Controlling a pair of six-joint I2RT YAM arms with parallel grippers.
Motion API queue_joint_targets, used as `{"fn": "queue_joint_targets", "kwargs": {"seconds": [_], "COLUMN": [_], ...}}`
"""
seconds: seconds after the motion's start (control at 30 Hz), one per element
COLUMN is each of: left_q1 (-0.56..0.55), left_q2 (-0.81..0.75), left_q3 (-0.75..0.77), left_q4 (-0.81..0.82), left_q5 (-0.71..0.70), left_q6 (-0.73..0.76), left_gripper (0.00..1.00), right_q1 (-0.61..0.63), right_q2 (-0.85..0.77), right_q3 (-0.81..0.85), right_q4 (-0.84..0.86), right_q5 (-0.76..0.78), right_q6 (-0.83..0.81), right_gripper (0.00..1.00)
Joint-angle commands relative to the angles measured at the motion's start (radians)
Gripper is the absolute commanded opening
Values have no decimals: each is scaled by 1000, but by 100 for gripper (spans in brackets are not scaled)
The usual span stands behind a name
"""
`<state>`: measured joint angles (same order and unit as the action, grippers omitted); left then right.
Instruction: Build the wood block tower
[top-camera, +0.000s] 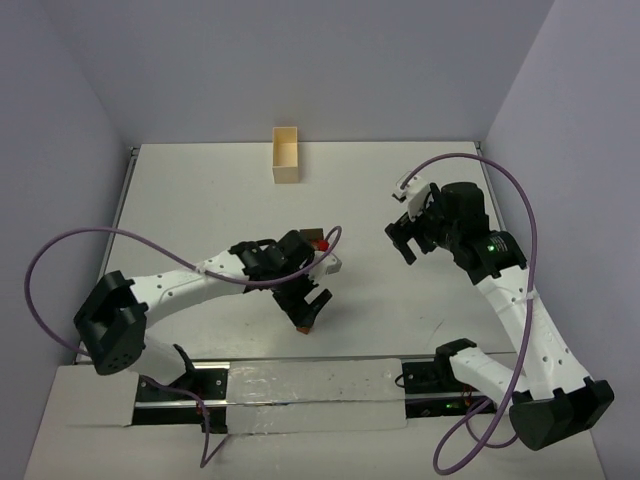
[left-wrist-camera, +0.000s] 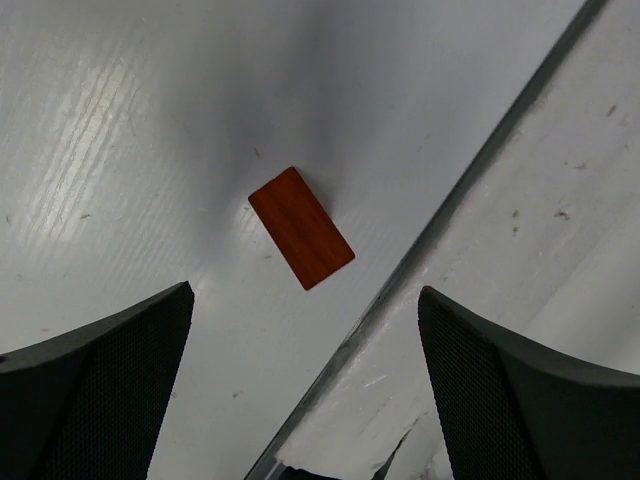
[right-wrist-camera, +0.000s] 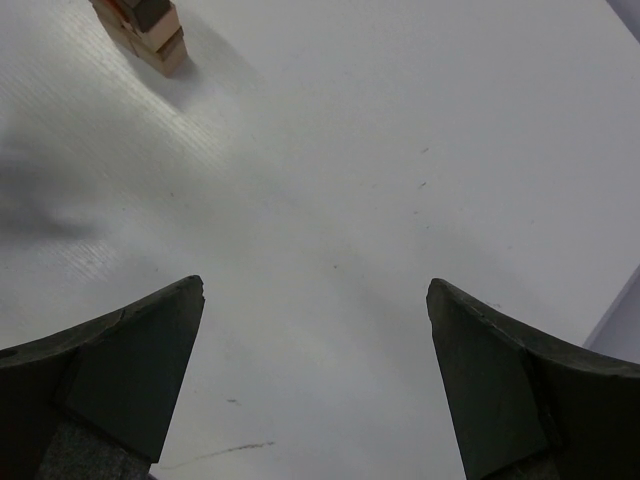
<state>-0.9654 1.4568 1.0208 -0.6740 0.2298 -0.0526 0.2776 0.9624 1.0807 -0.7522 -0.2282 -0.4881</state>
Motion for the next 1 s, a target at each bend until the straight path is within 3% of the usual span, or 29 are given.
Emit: {"fn": "queue_joint_targets", "kwargs": {"seconds": [0.0, 0.5, 0.97], "left_q1": [-9, -96, -101], "left_q2": [60, 215, 309], "left_q3": [105, 137, 142], "left_q4": [-25, -56, -74], "left_q5": [-42, -20, -63], "left_q6": [-72, -144, -143], "left_gripper": [99, 99, 99], "right_q1": [-23, -67, -89], "right_q2": [-9, 35, 37], "right_q3": [-19, -33, -46], "right_q4": [63, 60, 54], "right_q5": [-11, -83, -121], "right_q6": [26, -15, -40], "right_gripper": [100, 100, 100]}}
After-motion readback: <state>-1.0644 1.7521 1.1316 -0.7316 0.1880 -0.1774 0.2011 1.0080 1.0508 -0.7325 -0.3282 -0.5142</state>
